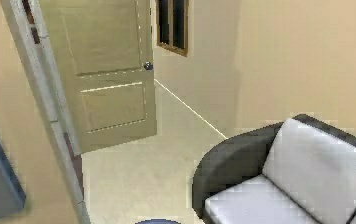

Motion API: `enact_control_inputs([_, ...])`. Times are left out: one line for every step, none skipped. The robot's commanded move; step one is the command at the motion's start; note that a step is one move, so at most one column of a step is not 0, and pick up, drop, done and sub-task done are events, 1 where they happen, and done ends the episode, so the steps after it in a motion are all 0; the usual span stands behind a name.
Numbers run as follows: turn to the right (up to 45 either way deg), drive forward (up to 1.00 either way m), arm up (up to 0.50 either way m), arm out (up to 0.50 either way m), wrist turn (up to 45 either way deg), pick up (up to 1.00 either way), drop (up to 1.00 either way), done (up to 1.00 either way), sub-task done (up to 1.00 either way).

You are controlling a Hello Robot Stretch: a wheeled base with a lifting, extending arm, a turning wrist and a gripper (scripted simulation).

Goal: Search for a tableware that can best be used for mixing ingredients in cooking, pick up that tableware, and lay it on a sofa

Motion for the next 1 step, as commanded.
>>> enact_control_inputs([-45.0,0.00,0.00,0.00,0.0,0.00,0.00,0.00,0.00])
